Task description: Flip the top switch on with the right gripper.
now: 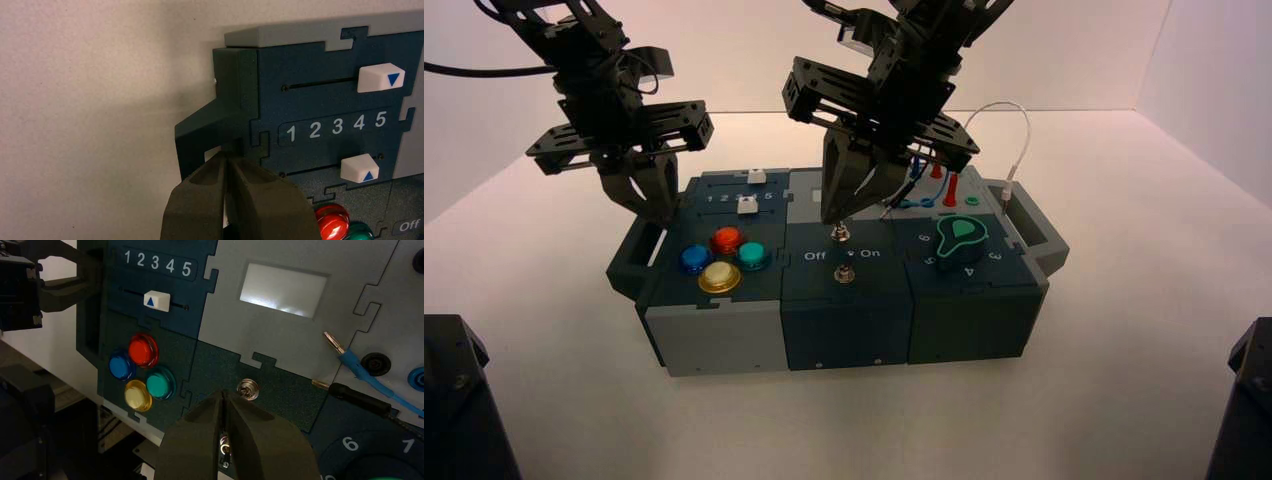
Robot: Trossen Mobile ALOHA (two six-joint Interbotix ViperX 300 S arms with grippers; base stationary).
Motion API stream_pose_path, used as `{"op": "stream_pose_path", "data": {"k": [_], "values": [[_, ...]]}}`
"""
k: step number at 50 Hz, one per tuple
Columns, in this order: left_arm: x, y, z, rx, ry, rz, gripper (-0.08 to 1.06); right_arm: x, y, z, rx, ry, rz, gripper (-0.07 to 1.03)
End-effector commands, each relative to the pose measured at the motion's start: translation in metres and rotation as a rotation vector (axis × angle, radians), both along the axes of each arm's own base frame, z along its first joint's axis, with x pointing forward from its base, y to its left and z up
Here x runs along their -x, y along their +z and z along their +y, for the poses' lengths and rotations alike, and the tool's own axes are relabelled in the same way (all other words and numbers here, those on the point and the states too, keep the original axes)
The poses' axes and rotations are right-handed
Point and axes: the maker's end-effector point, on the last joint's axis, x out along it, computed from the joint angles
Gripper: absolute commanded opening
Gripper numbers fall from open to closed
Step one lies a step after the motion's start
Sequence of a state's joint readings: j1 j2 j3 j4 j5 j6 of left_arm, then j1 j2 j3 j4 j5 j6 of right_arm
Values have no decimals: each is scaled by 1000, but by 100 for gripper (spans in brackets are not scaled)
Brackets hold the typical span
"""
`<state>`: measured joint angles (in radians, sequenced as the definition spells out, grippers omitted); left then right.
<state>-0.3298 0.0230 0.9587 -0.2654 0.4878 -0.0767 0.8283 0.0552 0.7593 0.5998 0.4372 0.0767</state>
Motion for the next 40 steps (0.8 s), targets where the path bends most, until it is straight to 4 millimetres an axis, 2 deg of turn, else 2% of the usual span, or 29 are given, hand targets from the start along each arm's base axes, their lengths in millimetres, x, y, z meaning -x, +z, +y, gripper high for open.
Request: {"op": "stream_pose_path", "data": {"k": [1, 22, 34, 40], "values": [[-2, -8, 1, -17, -50, -6, -3, -9, 0, -7, 2, -32, -12, -2], [-1, -8, 1, -18, -49, -3, -3, -11, -10, -24, 26, -68, -2, -2], [-2, -9, 1, -19, -52, -2, -3, -11, -11, -24, 27, -69, -6, -2], [-2, -9, 1, -19, -50, -2, -3, -12, -2, -18, 5, -61, -22, -2]]}}
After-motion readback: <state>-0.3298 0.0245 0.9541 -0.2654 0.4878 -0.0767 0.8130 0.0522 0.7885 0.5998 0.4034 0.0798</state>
